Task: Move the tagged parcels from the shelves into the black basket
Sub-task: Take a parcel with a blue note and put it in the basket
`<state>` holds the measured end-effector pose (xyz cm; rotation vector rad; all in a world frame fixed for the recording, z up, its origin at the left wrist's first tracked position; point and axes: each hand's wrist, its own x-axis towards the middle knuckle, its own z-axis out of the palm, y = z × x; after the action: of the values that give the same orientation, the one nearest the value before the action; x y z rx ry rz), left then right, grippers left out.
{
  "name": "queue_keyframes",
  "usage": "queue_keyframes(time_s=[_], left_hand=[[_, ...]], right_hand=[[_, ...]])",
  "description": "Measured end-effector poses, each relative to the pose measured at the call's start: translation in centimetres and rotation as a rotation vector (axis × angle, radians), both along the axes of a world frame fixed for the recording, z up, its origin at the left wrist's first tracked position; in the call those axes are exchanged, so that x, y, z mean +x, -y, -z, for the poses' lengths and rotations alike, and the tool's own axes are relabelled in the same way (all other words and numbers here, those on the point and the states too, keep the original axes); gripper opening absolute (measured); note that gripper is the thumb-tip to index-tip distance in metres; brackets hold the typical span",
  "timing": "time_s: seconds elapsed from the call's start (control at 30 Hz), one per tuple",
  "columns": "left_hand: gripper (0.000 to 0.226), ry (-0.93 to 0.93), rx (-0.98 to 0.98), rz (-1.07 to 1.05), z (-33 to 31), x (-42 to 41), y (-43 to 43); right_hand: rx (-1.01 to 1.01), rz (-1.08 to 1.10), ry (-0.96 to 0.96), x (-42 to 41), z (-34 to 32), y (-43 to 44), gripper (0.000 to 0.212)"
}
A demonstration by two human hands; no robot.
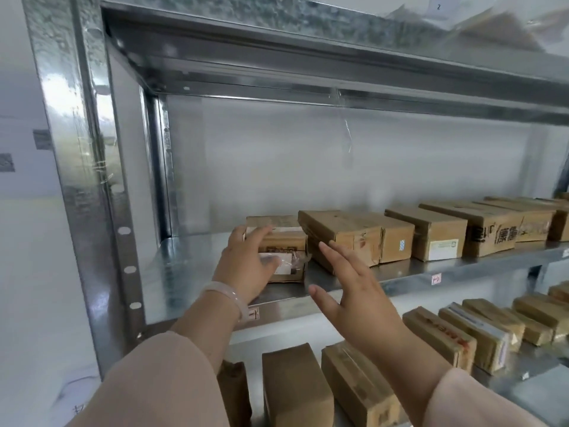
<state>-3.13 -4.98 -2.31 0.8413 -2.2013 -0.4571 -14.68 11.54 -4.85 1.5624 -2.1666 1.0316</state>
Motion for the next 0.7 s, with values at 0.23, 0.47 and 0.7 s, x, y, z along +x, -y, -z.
queue_keyframes(time_s=[0.23,0.47,0.7], left_hand=[[0.050,-0.286,-0.032,-0.004,0.8,0.9,0.0],[0.044,-0.713,0.161,0.055,0.6,1.4,-2.2],[0.058,-0.674,0.435,0.102,-1.4,2.1,-3.1]], right_hand=[[-0.113,-0.226,0.299,-1.7,-1.2,3.1,0.057],[-0.206,-0.522,1.048,-1.4,-2.8,6.4,0.062],[-0.328,-0.698,0.851,-1.2,-3.1,7.1,0.032]])
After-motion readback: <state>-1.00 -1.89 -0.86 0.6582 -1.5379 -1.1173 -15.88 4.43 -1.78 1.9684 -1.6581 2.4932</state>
